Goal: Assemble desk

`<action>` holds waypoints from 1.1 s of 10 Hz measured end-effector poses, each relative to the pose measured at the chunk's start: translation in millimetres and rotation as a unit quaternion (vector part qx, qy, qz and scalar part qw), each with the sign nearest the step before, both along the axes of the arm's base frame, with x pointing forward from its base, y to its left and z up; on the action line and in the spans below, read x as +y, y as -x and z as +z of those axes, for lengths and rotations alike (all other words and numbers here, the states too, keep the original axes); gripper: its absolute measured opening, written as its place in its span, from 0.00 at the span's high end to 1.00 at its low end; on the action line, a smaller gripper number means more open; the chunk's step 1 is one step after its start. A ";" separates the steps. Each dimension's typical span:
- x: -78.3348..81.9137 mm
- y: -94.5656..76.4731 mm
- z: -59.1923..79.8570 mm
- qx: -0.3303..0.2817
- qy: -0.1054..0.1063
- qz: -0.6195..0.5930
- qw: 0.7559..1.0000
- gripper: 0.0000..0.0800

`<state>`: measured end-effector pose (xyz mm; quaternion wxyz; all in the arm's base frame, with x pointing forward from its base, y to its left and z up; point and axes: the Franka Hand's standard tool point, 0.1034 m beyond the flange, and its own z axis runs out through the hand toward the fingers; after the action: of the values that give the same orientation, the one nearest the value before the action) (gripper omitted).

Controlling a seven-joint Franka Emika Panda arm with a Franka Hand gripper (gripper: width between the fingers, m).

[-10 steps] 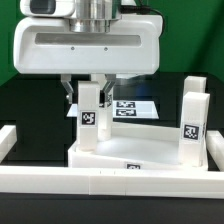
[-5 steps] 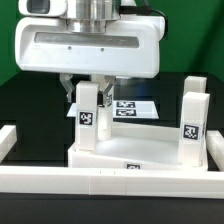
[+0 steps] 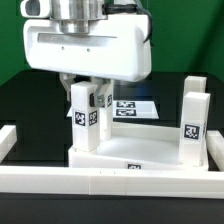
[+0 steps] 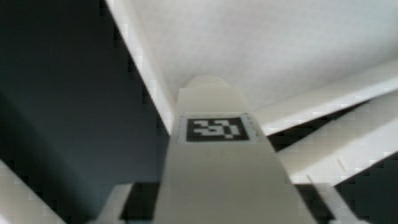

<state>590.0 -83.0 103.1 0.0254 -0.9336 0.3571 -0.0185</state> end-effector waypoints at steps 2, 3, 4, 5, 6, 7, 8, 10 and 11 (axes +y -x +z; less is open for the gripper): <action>-0.4 0.0 -0.4 0.003 -0.007 -0.093 0.996 0.64; -0.2 -0.1 -0.5 0.004 -0.009 -0.127 0.992 0.64; 0.4 -0.2 -0.4 0.008 -0.011 -0.165 0.986 0.64; 1.3 -0.5 -0.6 0.012 -0.014 -0.197 0.980 0.64; 1.1 -0.9 -0.7 0.015 -0.016 -0.231 0.973 0.64; 1.1 -1.2 -0.8 0.016 -0.017 -0.272 0.962 0.64; 1.0 -1.4 -0.8 0.016 -0.018 -0.297 0.955 0.64; 1.4 -1.1 -1.3 0.017 -0.018 -0.295 0.955 0.54; 2.5 -1.1 -1.5 0.017 -0.017 -0.283 0.959 0.31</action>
Offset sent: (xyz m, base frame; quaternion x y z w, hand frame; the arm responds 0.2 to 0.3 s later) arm 0.0000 0.0035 -0.0048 -0.0117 -0.0328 0.2361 0.9711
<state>591.0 -80.6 101.6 0.0291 -0.7940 0.6072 -0.0033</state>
